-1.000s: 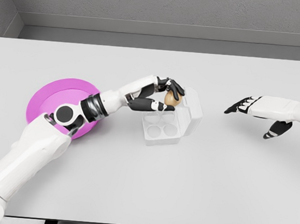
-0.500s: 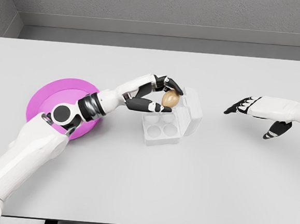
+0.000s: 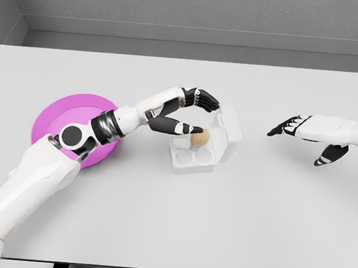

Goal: Pack egg into the box and close the box lid

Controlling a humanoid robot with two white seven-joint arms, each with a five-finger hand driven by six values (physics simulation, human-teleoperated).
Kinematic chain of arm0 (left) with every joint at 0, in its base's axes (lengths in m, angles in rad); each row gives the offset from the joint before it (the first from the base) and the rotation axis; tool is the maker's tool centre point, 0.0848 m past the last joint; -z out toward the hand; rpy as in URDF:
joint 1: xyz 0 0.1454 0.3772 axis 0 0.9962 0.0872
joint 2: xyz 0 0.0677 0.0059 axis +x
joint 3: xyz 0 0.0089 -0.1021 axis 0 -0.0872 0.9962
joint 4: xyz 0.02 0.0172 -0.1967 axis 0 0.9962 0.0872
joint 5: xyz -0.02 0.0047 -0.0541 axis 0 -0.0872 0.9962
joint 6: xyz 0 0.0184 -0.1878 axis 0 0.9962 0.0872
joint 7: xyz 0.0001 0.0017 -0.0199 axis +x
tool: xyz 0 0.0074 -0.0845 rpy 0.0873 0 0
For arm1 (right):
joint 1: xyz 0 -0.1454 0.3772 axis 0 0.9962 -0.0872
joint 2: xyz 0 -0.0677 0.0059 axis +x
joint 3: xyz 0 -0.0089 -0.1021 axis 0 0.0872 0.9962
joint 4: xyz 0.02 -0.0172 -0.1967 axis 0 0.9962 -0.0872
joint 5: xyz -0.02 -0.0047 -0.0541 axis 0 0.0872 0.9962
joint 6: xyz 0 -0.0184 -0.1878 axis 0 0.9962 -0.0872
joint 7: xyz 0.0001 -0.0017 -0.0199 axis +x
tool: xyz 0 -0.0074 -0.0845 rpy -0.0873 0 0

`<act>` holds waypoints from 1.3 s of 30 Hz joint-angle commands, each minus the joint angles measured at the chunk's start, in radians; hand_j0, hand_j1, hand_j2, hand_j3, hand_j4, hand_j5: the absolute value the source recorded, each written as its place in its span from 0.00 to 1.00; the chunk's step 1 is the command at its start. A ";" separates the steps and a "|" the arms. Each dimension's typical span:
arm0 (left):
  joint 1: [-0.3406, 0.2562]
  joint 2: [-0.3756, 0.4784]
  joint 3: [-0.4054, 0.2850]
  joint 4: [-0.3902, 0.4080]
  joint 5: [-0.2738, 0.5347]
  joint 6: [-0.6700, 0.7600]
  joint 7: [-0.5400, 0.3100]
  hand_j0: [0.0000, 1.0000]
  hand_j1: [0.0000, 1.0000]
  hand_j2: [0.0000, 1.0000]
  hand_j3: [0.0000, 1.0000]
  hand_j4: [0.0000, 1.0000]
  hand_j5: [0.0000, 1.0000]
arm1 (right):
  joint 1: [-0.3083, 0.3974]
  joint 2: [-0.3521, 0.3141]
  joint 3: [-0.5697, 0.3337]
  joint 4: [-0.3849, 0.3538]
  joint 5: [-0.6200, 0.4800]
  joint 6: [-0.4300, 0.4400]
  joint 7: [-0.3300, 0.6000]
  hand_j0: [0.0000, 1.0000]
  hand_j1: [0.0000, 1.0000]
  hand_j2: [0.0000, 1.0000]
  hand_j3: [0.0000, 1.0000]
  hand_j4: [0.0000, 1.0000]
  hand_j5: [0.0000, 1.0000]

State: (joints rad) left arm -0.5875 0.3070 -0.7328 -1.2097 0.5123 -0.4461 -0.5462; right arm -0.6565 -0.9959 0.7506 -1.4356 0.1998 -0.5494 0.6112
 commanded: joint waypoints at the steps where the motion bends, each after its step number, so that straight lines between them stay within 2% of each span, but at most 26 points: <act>1: 0.000 0.004 0.003 -0.001 0.008 -0.003 0.000 0.72 0.72 0.72 0.72 0.72 0.72 | 0.000 -0.001 -0.001 0.000 -0.005 0.003 0.000 1.00 1.00 1.00 1.00 1.00 1.00; 6: -0.012 0.041 0.003 -0.016 0.035 -0.089 0.000 0.80 0.80 0.80 0.80 0.80 0.80 | -0.002 0.003 -0.002 0.007 -0.005 0.002 0.000 1.00 1.00 1.00 1.00 1.00 1.00; 7: -0.012 0.049 0.003 -0.031 0.043 -0.091 0.000 0.81 0.81 0.81 0.81 0.81 0.81 | -0.002 0.003 -0.004 0.009 -0.005 0.002 0.000 1.00 1.00 1.00 1.00 1.00 1.00; 9: -0.015 0.124 -0.005 -0.105 0.129 -0.089 0.003 0.89 0.89 0.89 0.89 0.89 0.89 | 0.002 0.007 -0.001 0.032 -0.005 0.002 0.000 1.00 1.00 1.00 1.00 1.00 1.00; 10: -0.015 0.146 -0.007 -0.131 0.144 -0.091 0.003 0.95 0.95 0.95 0.95 0.95 0.95 | 0.002 0.008 -0.001 0.038 -0.005 0.002 0.000 1.00 1.00 1.00 1.00 1.00 1.00; 11: -0.014 0.185 -0.007 -0.159 0.153 -0.112 0.003 1.00 1.00 1.00 1.00 1.00 1.00 | 0.002 0.008 -0.002 0.038 -0.005 0.002 0.000 1.00 1.00 1.00 1.00 1.00 1.00; 13: -0.014 0.311 -0.005 -0.246 0.218 -0.120 0.003 1.00 1.00 1.00 1.00 1.00 1.00 | 0.002 0.045 0.006 0.037 -0.005 0.000 0.000 1.00 1.00 1.00 1.00 1.00 1.00; 15: -0.005 0.452 -0.005 -0.382 0.216 -0.118 -0.001 1.00 1.00 1.00 1.00 1.00 1.00 | -0.005 0.077 0.013 0.037 -0.005 0.005 0.000 1.00 1.00 1.00 1.00 1.00 1.00; 16: 0.000 0.518 -0.005 -0.425 0.210 -0.118 -0.003 1.00 1.00 1.00 1.00 1.00 1.00 | -0.006 0.095 0.013 0.037 -0.002 0.005 0.000 1.00 1.00 1.00 1.00 1.00 1.00; 17: -0.003 0.601 -0.005 -0.458 0.198 -0.122 -0.009 1.00 1.00 1.00 1.00 1.00 1.00 | -0.006 0.109 0.013 0.037 -0.002 0.005 0.000 1.00 1.00 1.00 1.00 1.00 1.00; 18: -0.006 0.629 0.004 -0.467 0.141 -0.152 -0.026 1.00 1.00 1.00 1.00 1.00 1.00 | -0.006 0.114 0.013 0.037 -0.002 0.005 0.000 1.00 1.00 1.00 1.00 1.00 1.00; 19: -0.015 0.629 0.010 -0.462 0.026 -0.165 -0.028 1.00 1.00 1.00 1.00 1.00 1.00 | -0.006 0.115 0.013 0.038 -0.002 0.005 0.000 1.00 1.00 1.00 1.00 1.00 1.00; 21: -0.014 0.632 0.116 -0.449 -0.233 -0.165 -0.026 1.00 1.00 1.00 1.00 1.00 1.00 | -0.008 0.120 0.013 0.032 -0.002 0.003 0.000 1.00 1.00 1.00 1.00 1.00 1.00; 22: -0.015 0.627 0.148 -0.401 -0.356 -0.165 -0.026 1.00 1.00 1.00 1.00 1.00 1.00 | -0.011 0.120 0.013 0.030 -0.002 0.002 0.000 1.00 1.00 1.00 1.00 1.00 1.00; 28: -0.011 0.633 0.151 -0.375 -0.380 -0.165 -0.026 1.00 1.00 1.00 1.00 1.00 1.00 | -0.012 0.118 0.013 -0.003 -0.002 -0.020 0.000 1.00 1.00 1.00 1.00 1.00 1.00; 31: -0.008 0.632 0.151 -0.370 -0.380 -0.165 -0.026 1.00 1.00 1.00 1.00 1.00 1.00 | -0.012 0.114 0.012 -0.066 -0.003 -0.020 0.000 1.00 1.00 1.00 1.00 1.00 1.00; 39: -0.002 0.636 0.155 -0.360 -0.382 -0.165 -0.023 1.00 1.00 1.00 1.00 1.00 1.00 | -0.025 0.117 0.009 -0.157 -0.033 -0.017 0.000 1.00 1.00 1.00 1.00 1.00 1.00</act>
State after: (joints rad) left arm -0.5890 0.9421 -0.5798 -1.5754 0.1237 -0.6136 -0.5706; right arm -0.6826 -0.8794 0.7605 -1.5653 0.1858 -0.5696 0.6113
